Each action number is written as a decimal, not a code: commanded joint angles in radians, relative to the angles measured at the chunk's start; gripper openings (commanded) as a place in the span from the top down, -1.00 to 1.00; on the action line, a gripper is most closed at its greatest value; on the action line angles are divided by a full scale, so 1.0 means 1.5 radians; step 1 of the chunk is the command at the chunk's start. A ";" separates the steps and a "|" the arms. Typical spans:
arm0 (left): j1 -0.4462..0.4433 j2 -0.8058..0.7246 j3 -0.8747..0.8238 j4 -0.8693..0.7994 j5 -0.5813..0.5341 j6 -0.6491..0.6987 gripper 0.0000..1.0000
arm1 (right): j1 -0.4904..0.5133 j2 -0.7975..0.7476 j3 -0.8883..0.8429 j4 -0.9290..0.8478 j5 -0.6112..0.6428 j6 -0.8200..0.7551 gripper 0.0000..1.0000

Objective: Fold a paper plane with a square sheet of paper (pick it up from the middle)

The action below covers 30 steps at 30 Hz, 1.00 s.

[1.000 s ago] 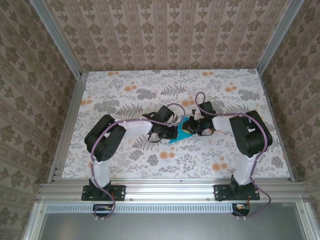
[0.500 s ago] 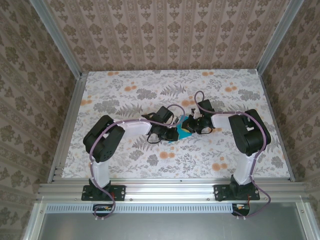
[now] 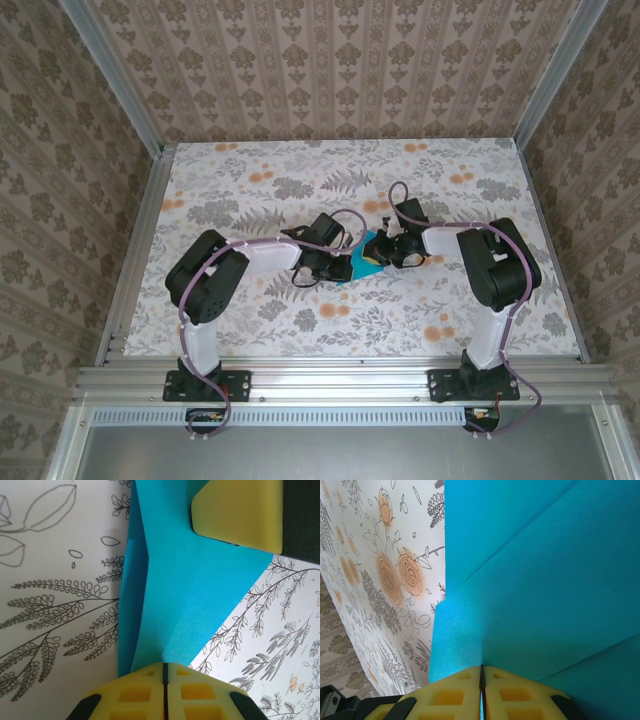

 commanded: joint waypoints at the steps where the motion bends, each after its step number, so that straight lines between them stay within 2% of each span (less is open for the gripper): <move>1: 0.006 -0.005 -0.023 -0.041 -0.016 -0.008 0.83 | -0.006 0.054 -0.017 -0.081 0.104 0.002 0.77; 8: 0.006 -0.025 -0.054 -0.041 0.006 -0.007 0.83 | -0.007 0.054 -0.013 -0.086 0.107 0.001 0.76; 15: 0.015 -0.053 -0.025 0.043 0.065 -0.023 0.76 | -0.007 0.055 -0.015 -0.087 0.108 -0.001 0.76; 18: 0.016 -0.039 0.009 0.064 0.059 -0.032 0.72 | -0.006 0.060 -0.018 -0.083 0.106 0.000 0.76; 23: 0.014 0.005 0.057 0.036 0.024 -0.024 0.72 | -0.006 0.067 -0.016 -0.079 0.103 0.003 0.76; 30: 0.004 0.046 0.076 0.013 0.041 -0.020 0.72 | -0.007 0.070 -0.012 -0.086 0.105 0.004 0.75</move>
